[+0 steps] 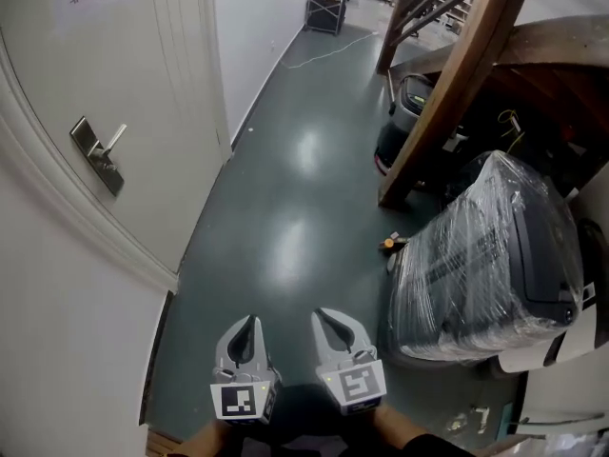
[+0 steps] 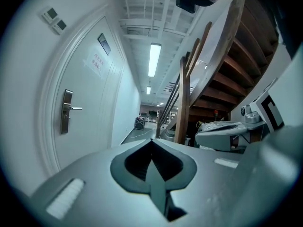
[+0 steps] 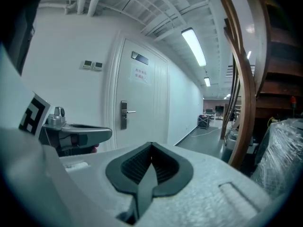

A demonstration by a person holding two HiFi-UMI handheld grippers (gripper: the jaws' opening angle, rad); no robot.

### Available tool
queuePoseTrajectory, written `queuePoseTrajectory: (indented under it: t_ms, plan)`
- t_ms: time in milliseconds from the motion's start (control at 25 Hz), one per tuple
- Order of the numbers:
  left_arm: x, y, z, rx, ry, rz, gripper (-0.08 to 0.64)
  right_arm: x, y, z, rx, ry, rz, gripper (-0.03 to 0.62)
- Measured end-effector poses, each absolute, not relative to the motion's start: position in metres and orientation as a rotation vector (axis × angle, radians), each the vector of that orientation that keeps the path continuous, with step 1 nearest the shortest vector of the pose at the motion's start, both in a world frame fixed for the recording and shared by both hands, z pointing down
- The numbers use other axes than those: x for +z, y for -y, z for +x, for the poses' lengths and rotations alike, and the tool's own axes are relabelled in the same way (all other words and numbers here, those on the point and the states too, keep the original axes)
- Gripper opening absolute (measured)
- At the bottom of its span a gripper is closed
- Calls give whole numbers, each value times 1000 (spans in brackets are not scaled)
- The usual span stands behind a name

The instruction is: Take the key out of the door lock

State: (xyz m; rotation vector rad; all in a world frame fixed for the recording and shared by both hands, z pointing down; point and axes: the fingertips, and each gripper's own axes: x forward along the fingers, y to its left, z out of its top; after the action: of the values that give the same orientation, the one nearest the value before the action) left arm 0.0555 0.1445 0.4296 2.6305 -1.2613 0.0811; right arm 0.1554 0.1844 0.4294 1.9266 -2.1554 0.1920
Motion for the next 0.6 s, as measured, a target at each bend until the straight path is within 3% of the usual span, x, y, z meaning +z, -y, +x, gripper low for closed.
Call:
queuePoseTrajectory:
  t_ms: [600]
  plan:
    - [411, 17, -59, -27, 1566, 2546, 18, 413, 2, 54, 77, 2355, 1727, -8]
